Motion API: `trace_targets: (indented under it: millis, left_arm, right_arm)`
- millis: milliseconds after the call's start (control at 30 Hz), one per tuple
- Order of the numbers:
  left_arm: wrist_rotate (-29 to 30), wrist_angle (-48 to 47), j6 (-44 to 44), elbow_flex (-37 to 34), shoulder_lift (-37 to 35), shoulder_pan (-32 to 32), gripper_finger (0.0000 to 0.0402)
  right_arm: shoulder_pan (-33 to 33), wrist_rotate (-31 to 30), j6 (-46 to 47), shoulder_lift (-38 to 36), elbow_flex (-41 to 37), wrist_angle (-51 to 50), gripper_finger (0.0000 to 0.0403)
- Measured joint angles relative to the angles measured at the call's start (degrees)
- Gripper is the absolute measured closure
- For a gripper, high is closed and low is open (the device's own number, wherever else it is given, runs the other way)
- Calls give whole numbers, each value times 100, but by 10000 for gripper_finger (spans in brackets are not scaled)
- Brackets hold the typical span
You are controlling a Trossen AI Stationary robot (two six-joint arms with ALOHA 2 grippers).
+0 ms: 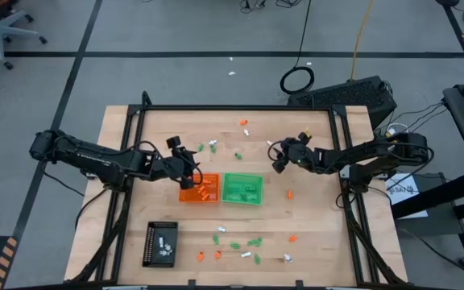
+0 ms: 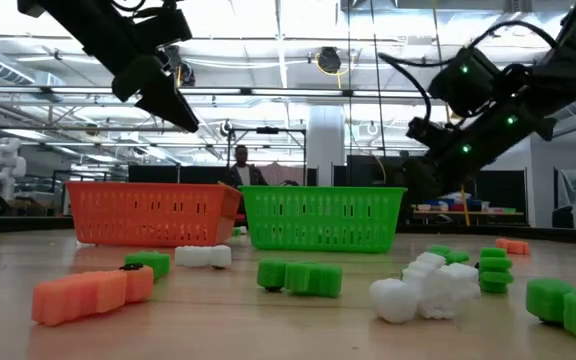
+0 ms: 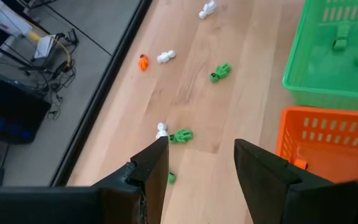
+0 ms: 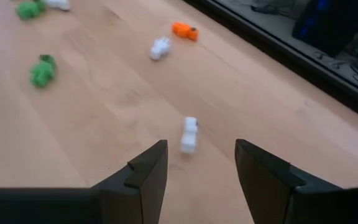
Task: Sort Halloween decoration
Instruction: Put the white skeleton toy into the black bin
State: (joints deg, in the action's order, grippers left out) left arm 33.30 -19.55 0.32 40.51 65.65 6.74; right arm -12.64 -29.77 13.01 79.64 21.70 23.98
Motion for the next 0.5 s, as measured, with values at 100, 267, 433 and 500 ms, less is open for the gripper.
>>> trace_targets:
  millis: [100,267,433,500]
  left_arm:
    - [-2,87,6,0,0,0,223]
    - [-2,179,6,0,0,0,223]
    - [-4,334,2,0,0,2,223]
    - [-32,361,0,0,0,2,223]
  right_arm:
    - [-91,46,4,0,-58,193,232]
    - [-212,161,111,81,-62,444,232]
    - [-201,175,88,605,-62,987,232]
    - [-203,160,81,856,-64,1268,232]
